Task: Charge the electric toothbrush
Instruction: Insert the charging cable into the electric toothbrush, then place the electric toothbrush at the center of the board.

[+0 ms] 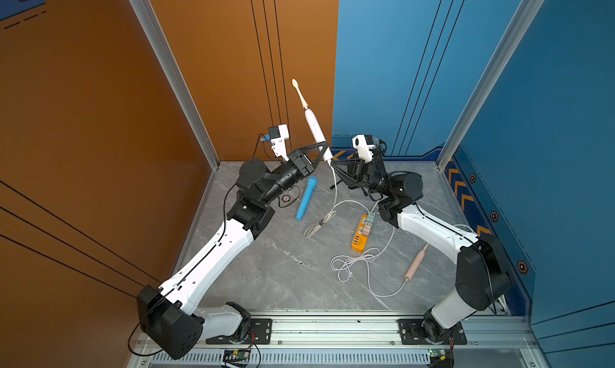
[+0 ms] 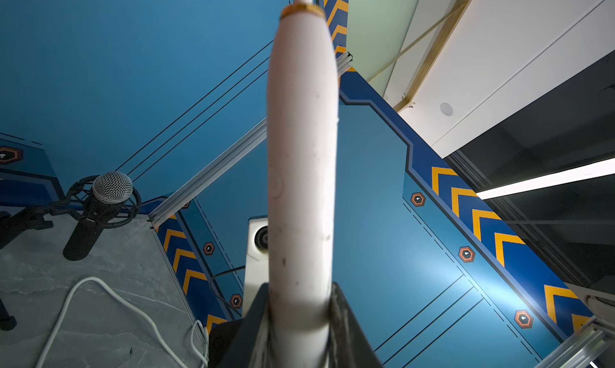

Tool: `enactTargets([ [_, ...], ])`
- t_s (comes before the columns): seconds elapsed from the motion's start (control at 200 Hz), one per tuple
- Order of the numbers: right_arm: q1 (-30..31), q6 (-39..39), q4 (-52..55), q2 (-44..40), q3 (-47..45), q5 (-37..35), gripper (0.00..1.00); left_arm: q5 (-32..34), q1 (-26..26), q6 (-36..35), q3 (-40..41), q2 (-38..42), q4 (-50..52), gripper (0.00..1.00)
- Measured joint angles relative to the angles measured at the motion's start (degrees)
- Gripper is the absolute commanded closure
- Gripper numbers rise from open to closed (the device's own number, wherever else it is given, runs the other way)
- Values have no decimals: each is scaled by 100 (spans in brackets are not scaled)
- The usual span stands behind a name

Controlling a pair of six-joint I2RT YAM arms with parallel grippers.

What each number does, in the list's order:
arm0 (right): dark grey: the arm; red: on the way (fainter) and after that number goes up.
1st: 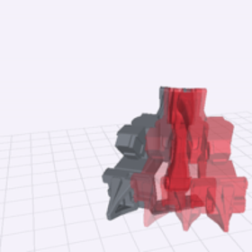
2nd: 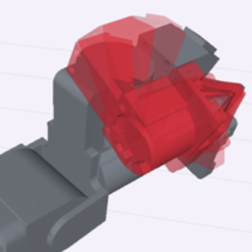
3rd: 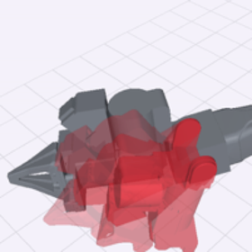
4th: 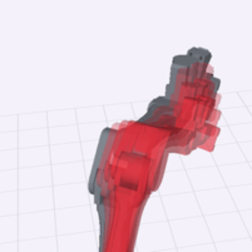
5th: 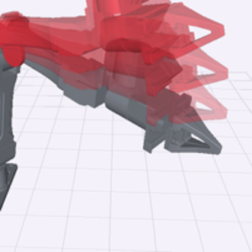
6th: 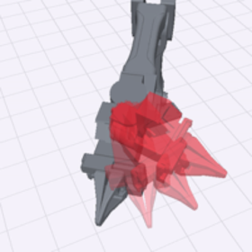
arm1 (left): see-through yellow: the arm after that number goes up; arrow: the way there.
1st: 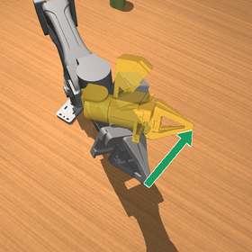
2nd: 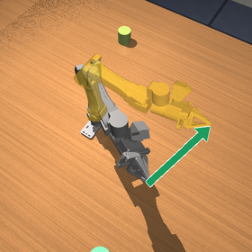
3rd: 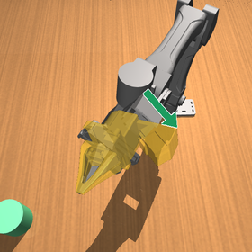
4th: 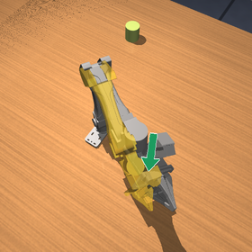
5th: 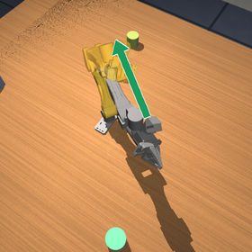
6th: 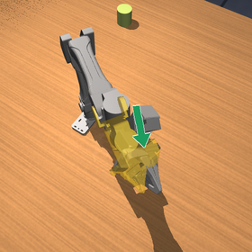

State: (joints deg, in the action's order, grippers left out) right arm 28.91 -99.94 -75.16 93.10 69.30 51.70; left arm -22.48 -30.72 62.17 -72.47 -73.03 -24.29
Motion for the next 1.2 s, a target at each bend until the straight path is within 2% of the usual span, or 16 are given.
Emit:
enactTargets([
  [0.165,72,240,254,-42,105,179,98,81,-9,-354,-63,216,431,100],
  [0.23,153,509,678,-160,70,201,83,118,42,-487,-68,328,723,100],
  [0.305,243,837,1189,-382,-155,46,78,87,111,-614,-66,461,1241,100],
  [0.445,337,1543,2264,-841,-820,-280,52,256,382,-1005,-59,625,2608,100],
  [0.54,323,2468,3860,-1259,-1099,-533,31,566,835,-1093,337,796,3233,100],
  [0.651,254,3683,5954,-1784,-1047,-1113,19,1038,1453,-1093,1185,892,3803,100],
  [0.756,120,4621,7646,-2177,-822,-1932,17,1419,1799,-1088,2028,564,4262,100],
  [0.861,-168,5165,8817,-2306,-634,-2721,16,1770,1803,-1141,2439,-7,4640,100],
  [1.021,-813,5501,9960,-2308,-647,-3589,14,2037,1836,-1189,2533,-754,4769,100],
  [1.166,-1174,5681,10478,-2308,-647,-4142,12,2308,1840,-1187,2566,-1150,4771,100],
  [1.201,-1222,5724,10561,-2308,-647,-4238,13,2365,1840,-1187,2583,-1215,4769,97],
])
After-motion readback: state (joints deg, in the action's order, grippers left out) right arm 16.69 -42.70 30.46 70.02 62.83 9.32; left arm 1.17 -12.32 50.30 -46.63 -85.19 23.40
